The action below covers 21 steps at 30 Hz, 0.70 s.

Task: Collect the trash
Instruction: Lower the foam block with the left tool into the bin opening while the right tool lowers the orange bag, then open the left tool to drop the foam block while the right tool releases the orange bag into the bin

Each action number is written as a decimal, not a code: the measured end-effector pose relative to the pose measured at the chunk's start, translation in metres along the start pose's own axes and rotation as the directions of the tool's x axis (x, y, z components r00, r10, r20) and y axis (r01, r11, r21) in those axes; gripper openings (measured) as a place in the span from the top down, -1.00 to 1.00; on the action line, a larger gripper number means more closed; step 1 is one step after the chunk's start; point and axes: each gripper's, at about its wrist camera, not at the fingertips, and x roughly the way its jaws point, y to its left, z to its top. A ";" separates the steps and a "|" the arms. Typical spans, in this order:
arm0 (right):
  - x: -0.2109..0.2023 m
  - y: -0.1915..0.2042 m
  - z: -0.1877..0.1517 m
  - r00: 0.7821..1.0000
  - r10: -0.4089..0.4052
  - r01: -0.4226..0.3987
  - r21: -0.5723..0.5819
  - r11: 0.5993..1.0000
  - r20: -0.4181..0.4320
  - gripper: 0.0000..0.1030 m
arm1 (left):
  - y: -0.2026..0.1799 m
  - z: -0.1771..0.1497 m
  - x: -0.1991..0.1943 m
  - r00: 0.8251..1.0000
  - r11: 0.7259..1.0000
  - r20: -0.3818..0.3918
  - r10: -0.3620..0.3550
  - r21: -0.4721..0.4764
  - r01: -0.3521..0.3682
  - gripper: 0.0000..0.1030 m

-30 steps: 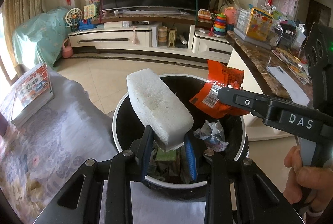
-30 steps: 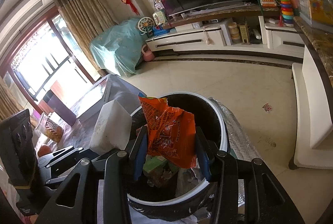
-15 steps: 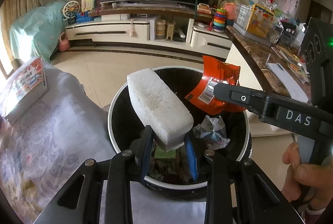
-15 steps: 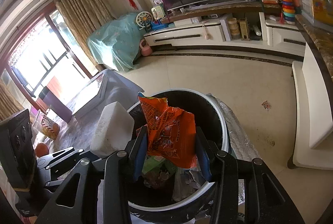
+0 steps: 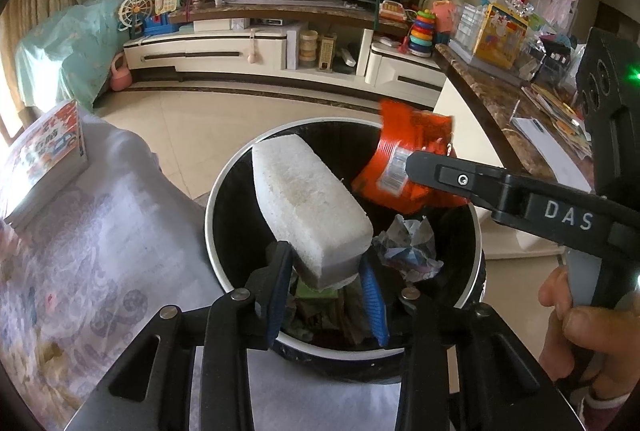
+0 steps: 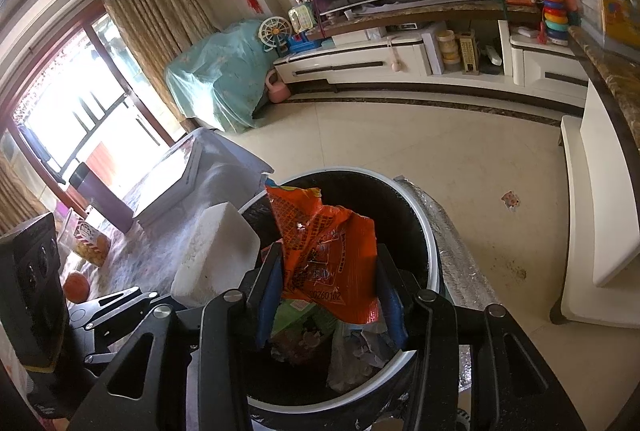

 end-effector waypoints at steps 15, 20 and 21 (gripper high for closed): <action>-0.041 0.000 -0.015 0.996 0.031 -0.036 0.054 0.998 0.086 -0.72 | 0.012 -0.052 -0.051 0.993 0.990 0.118 0.013 -0.139 0.004 -0.24; -0.058 0.011 -0.035 0.993 0.042 -0.048 0.051 0.998 0.114 -0.76 | 0.014 -0.085 -0.071 0.987 0.983 0.158 0.029 -0.185 0.001 -0.35; -0.062 0.015 -0.042 0.992 0.043 -0.050 0.049 0.998 0.122 -0.78 | 0.014 -0.094 -0.077 0.985 0.980 0.169 0.034 -0.198 0.000 -0.40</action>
